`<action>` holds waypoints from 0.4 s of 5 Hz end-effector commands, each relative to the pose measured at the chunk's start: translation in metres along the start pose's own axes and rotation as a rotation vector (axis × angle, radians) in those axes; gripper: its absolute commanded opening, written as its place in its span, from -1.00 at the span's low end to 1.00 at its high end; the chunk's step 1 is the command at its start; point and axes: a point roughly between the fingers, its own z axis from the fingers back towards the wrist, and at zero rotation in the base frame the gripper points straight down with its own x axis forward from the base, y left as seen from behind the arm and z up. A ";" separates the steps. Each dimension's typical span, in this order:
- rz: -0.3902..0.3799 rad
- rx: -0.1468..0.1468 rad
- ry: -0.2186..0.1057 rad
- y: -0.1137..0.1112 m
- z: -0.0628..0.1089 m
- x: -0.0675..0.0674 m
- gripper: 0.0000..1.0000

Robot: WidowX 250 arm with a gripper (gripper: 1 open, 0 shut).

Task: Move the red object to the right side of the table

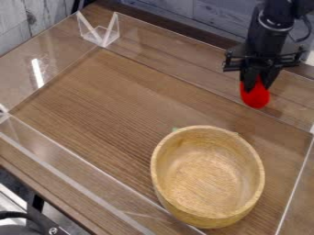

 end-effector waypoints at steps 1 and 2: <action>0.039 -0.027 -0.032 -0.006 0.005 0.000 -1.00; 0.091 -0.019 -0.037 -0.006 -0.003 -0.002 -1.00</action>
